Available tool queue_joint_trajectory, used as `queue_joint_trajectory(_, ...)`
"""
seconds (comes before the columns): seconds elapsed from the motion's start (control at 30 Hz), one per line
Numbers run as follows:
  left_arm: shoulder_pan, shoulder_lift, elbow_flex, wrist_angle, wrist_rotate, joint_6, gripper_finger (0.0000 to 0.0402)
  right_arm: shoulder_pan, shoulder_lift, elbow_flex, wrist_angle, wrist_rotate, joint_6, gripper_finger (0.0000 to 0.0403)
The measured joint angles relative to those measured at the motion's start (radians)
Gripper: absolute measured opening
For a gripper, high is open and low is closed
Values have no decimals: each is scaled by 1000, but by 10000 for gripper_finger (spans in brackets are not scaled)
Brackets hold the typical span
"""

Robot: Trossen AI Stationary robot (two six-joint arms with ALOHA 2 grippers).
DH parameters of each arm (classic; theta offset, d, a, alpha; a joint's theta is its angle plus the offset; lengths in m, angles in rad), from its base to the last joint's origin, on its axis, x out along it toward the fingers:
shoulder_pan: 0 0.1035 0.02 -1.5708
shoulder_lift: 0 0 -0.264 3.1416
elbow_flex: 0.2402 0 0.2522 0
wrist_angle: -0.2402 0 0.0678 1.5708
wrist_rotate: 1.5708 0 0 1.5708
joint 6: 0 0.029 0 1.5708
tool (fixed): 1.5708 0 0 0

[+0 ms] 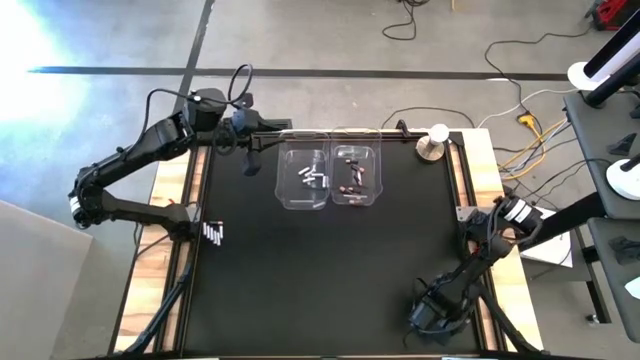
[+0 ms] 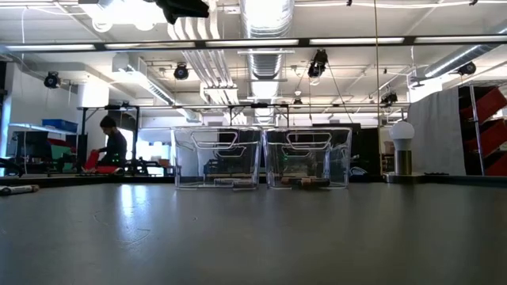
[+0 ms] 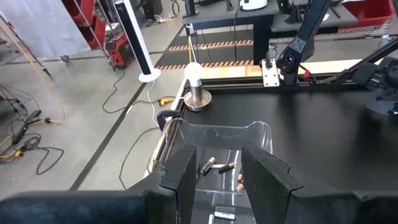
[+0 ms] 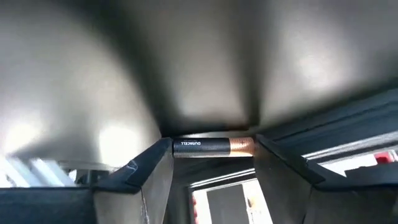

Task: Sort batteries
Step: Put the black battery into the right transparent bin

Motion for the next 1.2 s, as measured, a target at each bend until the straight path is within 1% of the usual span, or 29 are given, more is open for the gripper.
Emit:
queue_joint_trajectory(0.17,0,0,0,2,-5,7,108,-97,-42,-3,-74,82,-53,198)
queue_joint_trajectory(0.3,0,0,0,1,-5,5,108,-209,-71,-1,-108,156,-129,203)
queue_joint_trajectory(0.43,0,0,0,1,-5,-4,108,-332,-105,29,-141,287,-228,199)
queue_joint_trajectory(0.57,0,-1,0,0,-5,-17,108,-460,-145,91,-186,405,-319,193)
queue_joint_trajectory(0.7,0,-6,0,0,-5,-29,108,-582,-175,201,-222,515,-410,195)
queue_joint_trajectory(0.83,0,-9,0,0,-5,-30,108,-682,-186,369,-241,629,-518,194)
queue_joint_trajectory(1.03,0,-10,0,1,-5,-38,108,-822,-157,618,-239,884,-753,190)
queue_joint_trajectory(1.1,0,-10,0,2,-5,-39,108,-886,-133,674,-237,911,-841,191)
queue_joint_trajectory(1.2,0,-12,0,2,-5,-60,108,-990,-84,730,-241,909,-926,191)
